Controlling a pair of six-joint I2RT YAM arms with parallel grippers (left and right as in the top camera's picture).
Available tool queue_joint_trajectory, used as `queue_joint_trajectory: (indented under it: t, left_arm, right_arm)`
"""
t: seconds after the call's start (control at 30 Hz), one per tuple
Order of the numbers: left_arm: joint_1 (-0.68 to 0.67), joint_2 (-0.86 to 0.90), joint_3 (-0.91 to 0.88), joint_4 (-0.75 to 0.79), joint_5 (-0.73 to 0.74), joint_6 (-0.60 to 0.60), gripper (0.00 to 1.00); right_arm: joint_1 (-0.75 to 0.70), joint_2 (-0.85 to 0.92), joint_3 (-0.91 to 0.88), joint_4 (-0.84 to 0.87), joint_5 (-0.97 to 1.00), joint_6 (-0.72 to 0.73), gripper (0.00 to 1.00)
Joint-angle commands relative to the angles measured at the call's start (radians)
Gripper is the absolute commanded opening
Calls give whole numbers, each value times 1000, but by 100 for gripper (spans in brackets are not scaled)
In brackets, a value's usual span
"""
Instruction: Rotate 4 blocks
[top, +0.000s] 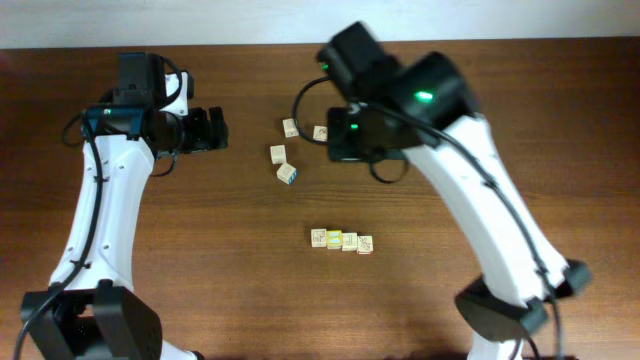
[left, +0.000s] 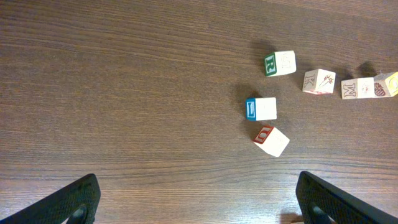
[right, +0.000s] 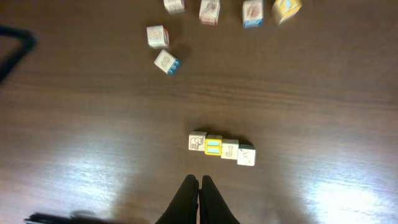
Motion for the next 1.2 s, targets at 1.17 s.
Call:
queue_joint_trajectory:
  t: [1.17]
  left_arm:
    - [0, 5, 19, -1, 10, -2, 99]
  right_arm:
    - [-40, -129, -1390, 825, -214, -43, 4]
